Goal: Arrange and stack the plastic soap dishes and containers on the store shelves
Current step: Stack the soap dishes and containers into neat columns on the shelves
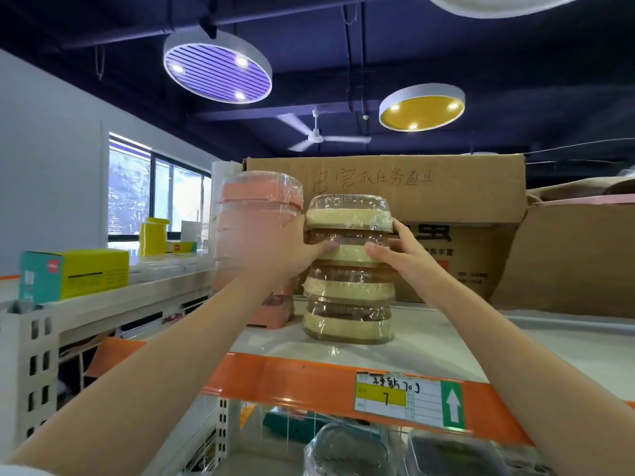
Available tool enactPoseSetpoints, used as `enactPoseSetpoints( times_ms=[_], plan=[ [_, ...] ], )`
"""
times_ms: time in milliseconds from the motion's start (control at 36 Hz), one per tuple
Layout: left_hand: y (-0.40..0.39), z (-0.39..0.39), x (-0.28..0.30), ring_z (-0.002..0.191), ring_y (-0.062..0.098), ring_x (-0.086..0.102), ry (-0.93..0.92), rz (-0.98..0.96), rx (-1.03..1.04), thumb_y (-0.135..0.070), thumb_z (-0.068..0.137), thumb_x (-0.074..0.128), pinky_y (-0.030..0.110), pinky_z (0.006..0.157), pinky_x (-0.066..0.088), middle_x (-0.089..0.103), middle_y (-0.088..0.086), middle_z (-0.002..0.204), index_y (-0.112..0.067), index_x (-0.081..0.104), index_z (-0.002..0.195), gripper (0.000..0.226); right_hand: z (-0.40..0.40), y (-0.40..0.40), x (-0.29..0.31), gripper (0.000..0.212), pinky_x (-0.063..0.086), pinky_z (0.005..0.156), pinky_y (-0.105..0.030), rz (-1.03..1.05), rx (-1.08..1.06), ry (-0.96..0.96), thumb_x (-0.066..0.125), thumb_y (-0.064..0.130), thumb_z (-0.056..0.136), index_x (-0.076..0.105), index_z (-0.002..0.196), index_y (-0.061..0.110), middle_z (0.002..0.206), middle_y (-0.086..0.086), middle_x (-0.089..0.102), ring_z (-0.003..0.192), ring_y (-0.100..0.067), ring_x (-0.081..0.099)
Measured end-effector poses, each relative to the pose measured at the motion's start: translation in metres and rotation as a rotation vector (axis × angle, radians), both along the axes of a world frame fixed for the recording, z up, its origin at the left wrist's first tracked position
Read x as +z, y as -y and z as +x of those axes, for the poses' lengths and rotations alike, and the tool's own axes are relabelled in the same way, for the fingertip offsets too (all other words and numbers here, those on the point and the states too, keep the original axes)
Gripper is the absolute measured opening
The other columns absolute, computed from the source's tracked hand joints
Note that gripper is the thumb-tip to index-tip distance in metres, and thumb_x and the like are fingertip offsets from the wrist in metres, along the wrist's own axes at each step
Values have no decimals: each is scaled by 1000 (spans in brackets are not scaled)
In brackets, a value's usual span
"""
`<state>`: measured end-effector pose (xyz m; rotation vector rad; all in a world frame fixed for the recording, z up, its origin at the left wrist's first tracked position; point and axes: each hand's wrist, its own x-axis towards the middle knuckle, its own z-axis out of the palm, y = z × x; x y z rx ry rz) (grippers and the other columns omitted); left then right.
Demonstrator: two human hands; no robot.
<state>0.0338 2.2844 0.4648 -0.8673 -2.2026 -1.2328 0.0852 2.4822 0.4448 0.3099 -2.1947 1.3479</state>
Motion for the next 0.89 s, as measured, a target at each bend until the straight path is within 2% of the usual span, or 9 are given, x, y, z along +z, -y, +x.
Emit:
enactPoseSetpoints(
  times_ms=[83, 194, 306, 417, 500, 556, 667, 778, 889],
  plan=[
    [-1, 0, 0, 111, 16, 53, -15, -37, 45, -40, 80, 70, 27, 91, 40, 57, 0, 124, -12, 48, 130, 61, 1, 1, -1, 78, 43, 101, -39, 9, -11, 4, 67, 48, 80, 26, 144, 36, 132, 5, 52, 118, -14, 53],
    [-4, 2, 0, 114, 20, 54, -23, -85, 86, -42, 82, 67, 31, 93, 42, 58, 3, 125, -11, 46, 130, 62, 5, 5, -1, 94, 43, 103, -43, 5, -24, 10, 68, 59, 67, 24, 146, 34, 134, 7, 52, 119, -15, 53],
    [-1, 8, 1, 112, 22, 55, -26, -169, 127, -43, 86, 62, 31, 92, 43, 58, 6, 125, -10, 43, 130, 58, 7, 8, -3, 74, 44, 78, -25, 9, -58, 41, 60, 43, 87, 22, 148, 26, 129, 7, 51, 98, -4, 54],
    [3, 18, 2, 94, 14, 52, -83, -201, 165, -34, 91, 60, 24, 79, 38, 58, 1, 113, -9, 46, 124, 43, 13, 11, 0, 80, 43, 95, -34, 68, -177, 73, 57, 50, 87, 18, 151, 19, 141, 0, 45, 118, -16, 50],
    [7, 30, 0, 84, 15, 47, -204, -246, 233, -28, 93, 58, 26, 73, 38, 54, 6, 102, -6, 48, 111, 30, 23, 13, 1, 92, 38, 107, -46, 178, -279, 63, 59, 61, 79, 20, 150, 17, 148, -3, 38, 131, -20, 42],
    [11, 38, -4, 84, 15, 44, -306, -273, 271, -24, 96, 52, 26, 73, 37, 52, 8, 103, -4, 47, 108, 24, 33, 16, 0, 88, 38, 108, -43, 242, -319, 41, 61, 54, 83, 21, 150, 14, 148, -5, 36, 130, -20, 42],
    [16, 54, -14, 94, 23, 52, -448, -386, 317, -15, 98, 40, 32, 80, 47, 51, 14, 116, 1, 47, 120, 28, 53, 22, -4, 74, 37, 106, -40, 491, -468, -34, 61, 42, 89, 27, 146, 11, 144, -9, 36, 129, -24, 39],
    [20, 72, -26, 96, 23, 54, -490, -521, 336, -17, 95, 47, 33, 81, 48, 56, 10, 111, -3, 49, 118, 27, 81, 31, -20, 53, 40, 97, -36, 857, -615, -169, 54, 40, 93, 39, 135, 12, 130, -6, 44, 120, -22, 41],
    [22, 92, -44, 92, 19, 52, -500, -530, 318, -21, 95, 48, 32, 78, 50, 53, 7, 111, -5, 51, 113, 24, 105, 41, -40, 52, 37, 94, -33, 1043, -601, -251, 47, 43, 96, 38, 137, 13, 132, -3, 43, 119, -19, 41]
  ],
)
